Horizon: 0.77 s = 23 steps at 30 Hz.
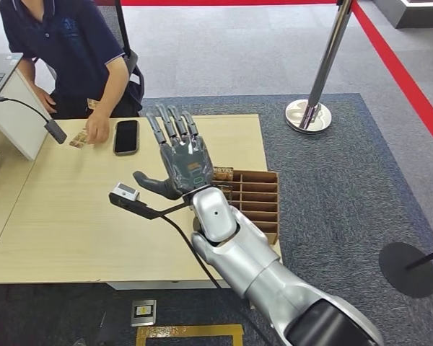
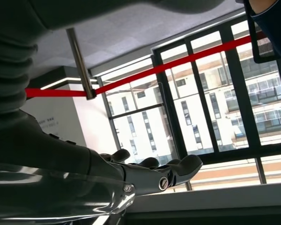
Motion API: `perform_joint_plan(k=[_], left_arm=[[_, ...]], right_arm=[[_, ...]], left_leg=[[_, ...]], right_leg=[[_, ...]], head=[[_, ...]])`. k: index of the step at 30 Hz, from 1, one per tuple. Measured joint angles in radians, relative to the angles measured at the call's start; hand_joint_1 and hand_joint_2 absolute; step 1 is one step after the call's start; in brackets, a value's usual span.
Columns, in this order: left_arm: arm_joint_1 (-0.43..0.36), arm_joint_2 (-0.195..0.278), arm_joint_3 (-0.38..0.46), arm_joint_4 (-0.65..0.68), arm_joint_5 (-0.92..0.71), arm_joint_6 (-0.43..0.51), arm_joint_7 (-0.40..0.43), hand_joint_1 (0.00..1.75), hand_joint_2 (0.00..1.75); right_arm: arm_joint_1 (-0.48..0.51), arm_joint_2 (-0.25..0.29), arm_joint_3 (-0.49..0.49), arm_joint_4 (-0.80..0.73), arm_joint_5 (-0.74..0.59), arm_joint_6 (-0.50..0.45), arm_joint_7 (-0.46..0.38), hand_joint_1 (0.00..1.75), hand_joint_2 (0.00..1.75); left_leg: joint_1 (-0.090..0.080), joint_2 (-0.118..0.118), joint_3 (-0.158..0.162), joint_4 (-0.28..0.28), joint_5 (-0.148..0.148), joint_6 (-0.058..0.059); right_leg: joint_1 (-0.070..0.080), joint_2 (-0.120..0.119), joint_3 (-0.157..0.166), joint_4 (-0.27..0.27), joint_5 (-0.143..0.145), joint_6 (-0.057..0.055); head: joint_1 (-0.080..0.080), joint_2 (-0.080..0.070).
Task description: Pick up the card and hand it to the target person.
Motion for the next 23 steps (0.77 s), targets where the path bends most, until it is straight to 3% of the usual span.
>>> perform_joint_plan(k=[5,10,14,16,20,22,23], left_arm=[[0.001,-0.001,0.001,0.0,0.018,0.004,-0.003,0.0,0.0],[0.007,-0.001,0.004,0.0,0.037,0.009,-0.012,0.0,0.0],[0.006,-0.001,0.008,0.0,0.043,0.01,-0.01,0.0,0.0],[0.01,-0.001,0.014,0.0,0.047,0.01,-0.003,0.0,0.0],[0.013,-0.002,0.027,0.001,0.048,0.009,0.007,0.0,0.0],[0.015,-0.002,0.032,0.001,0.047,0.009,0.012,0.0,0.0],[0.016,-0.002,0.033,0.001,0.047,0.009,0.013,0.0,0.0]], right_arm=[[0.031,-0.047,-0.042,-0.072,0.054,-0.064,0.015,0.0,0.0],[0.199,-0.159,-0.207,-0.351,0.123,-0.077,0.029,0.0,0.0],[0.34,-0.203,-0.352,-0.576,0.096,-0.078,-0.024,0.0,0.0],[0.427,-0.196,-0.486,-0.719,0.004,-0.08,-0.146,0.0,0.0],[0.533,-0.129,-0.961,-0.863,-0.484,-0.082,-0.655,0.0,0.0],[0.586,-0.112,-1.19,-0.864,-0.702,-0.082,-0.774,0.0,0.0],[0.6,-0.11,-1.245,-0.862,-0.753,-0.082,-0.789,0.0,0.0]], left_leg=[[0.0,0.0,0.0,0.0,0.0,0.0],[0.0,0.0,-0.001,0.0,-0.001,0.001],[0.0,-0.001,-0.001,0.001,-0.002,0.002],[0.0,-0.003,-0.002,0.001,-0.002,0.002],[0.0,-0.003,-0.003,0.0,-0.003,0.003],[0.0,-0.004,-0.003,0.0,-0.004,0.004],[0.0,-0.004,-0.003,0.0,-0.004,0.004]], right_leg=[[0.0,0.0,0.0,-0.001,0.0,0.0],[0.0,0.0,0.001,-0.003,0.001,0.001],[0.0,0.0,0.0,-0.004,0.0,0.001],[0.0,0.0,0.0,-0.004,0.0,0.002],[0.0,-0.001,0.0,-0.006,-0.001,0.003],[0.0,-0.001,0.001,-0.006,-0.001,0.004],[0.0,-0.001,0.001,-0.006,-0.001,0.004]], head=[[0.0,0.0],[0.0,0.0],[0.0,0.0],[-0.001,0.0],[0.0,0.0],[0.0,0.0],[0.0,0.0]])
